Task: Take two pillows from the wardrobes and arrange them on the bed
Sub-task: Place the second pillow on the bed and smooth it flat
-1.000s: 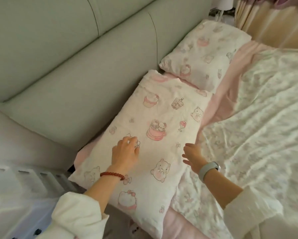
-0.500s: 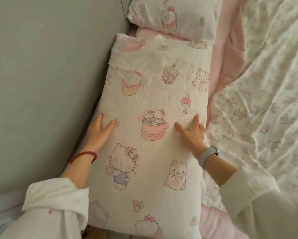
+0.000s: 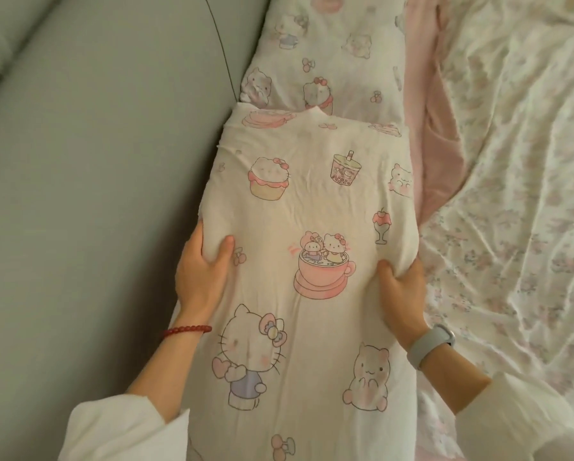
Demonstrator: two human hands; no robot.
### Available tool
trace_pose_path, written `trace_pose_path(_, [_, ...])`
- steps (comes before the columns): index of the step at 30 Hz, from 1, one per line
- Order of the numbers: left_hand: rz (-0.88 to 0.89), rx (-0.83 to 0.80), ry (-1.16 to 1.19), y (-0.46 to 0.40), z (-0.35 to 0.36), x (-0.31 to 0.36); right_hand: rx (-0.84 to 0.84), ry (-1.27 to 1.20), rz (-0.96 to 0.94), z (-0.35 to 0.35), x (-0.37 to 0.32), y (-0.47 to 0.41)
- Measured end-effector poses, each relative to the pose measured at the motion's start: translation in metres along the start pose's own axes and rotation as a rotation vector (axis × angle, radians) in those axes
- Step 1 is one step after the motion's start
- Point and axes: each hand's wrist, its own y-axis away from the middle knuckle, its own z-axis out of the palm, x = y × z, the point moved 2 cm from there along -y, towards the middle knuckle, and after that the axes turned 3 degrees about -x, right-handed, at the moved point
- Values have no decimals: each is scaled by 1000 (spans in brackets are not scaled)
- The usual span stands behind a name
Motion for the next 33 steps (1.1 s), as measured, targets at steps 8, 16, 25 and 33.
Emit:
trace_pose_path(8, [-212,-297,-177,-50,15,-46,-199,214,291,24,20,-8])
trace_pose_path(16, [-257,-225,-147,10,-9,-75,-248,9,313,20,35,16])
trace_pose_path(25, [-112,-138,-159,59,-30,-87,-61,178,-32,0,33,58])
trace_pose_path(33, [-288,-264,127,32,-18,-94,-119,265,128,8,52,45])
